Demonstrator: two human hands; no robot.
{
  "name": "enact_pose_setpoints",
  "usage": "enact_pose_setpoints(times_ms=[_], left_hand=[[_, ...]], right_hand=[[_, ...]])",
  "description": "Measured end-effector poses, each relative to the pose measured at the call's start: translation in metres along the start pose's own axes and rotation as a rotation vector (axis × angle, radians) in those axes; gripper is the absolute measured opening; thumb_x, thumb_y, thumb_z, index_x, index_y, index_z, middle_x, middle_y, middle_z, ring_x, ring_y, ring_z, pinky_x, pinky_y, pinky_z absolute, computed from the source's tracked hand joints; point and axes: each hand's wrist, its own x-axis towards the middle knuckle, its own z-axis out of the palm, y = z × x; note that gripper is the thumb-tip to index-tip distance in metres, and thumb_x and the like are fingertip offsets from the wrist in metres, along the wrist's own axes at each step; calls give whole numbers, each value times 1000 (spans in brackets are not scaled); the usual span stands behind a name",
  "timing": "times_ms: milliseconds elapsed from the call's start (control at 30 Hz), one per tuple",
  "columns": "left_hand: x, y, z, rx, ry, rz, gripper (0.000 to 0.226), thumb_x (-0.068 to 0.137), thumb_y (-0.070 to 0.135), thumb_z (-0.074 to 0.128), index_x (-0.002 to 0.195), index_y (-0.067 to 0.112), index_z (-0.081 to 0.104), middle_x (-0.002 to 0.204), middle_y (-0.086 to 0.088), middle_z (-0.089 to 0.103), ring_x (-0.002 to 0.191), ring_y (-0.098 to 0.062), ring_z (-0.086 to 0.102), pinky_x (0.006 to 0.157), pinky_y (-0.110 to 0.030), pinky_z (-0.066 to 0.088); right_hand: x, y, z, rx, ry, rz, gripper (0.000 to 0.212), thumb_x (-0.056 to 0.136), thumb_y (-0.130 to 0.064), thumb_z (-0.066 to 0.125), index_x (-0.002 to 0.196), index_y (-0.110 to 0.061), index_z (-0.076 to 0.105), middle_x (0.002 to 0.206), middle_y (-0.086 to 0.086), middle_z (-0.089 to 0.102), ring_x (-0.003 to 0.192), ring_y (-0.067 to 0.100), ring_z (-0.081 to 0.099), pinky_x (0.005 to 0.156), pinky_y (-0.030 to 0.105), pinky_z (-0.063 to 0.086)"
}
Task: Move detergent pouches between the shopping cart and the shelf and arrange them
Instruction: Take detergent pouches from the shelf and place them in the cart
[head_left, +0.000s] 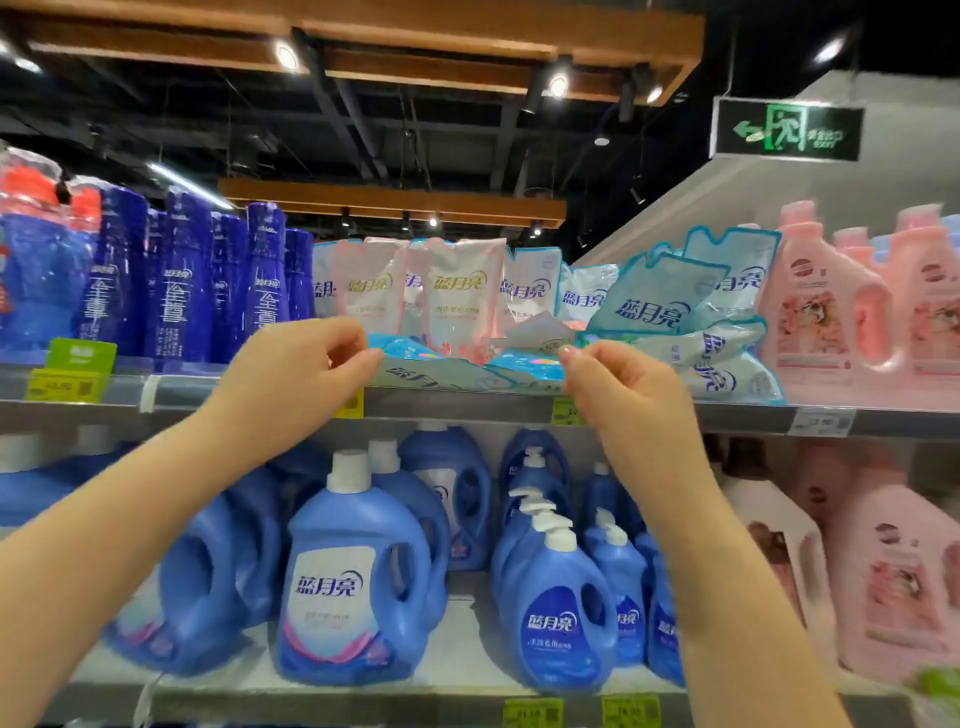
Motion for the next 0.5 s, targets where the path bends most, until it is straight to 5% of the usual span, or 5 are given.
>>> enact_pose_setpoints(times_ms=[133,300,400,500], left_hand=[[31,-46,28,107,23,8,11,85,34,60,83,25,54,74,10,55,71,-15,52,63,-29,36],[62,-93,74,124,-7,142,44,81,40,65,117,18,55,110,-2,58,101,-24,56,87,-37,44],[75,-109,90,167,28,204,51,77,40,70,118,13,56,108,-9,62,99,-30,58,82,-38,46],[84,-115,99,203,21,218,56,77,42,70,124,17,53,114,-7,62,102,-31,59,80,-37,45]], right_hand=[[34,31,69,-95,54,-36,32,89,-27,58,59,-20,48,47,-12,45,50,4,36,51,18,31],[76,83,131,-273,96,-34,9,87,-32,59,88,-29,51,78,-9,58,72,8,52,62,17,36],[85,108,156,-271,259,-140,20,84,-34,64,98,-25,53,89,-11,48,85,8,47,72,8,34],[89,133,173,-430,352,-281,43,76,-49,60,111,-24,56,104,-3,46,100,13,45,90,29,39]])
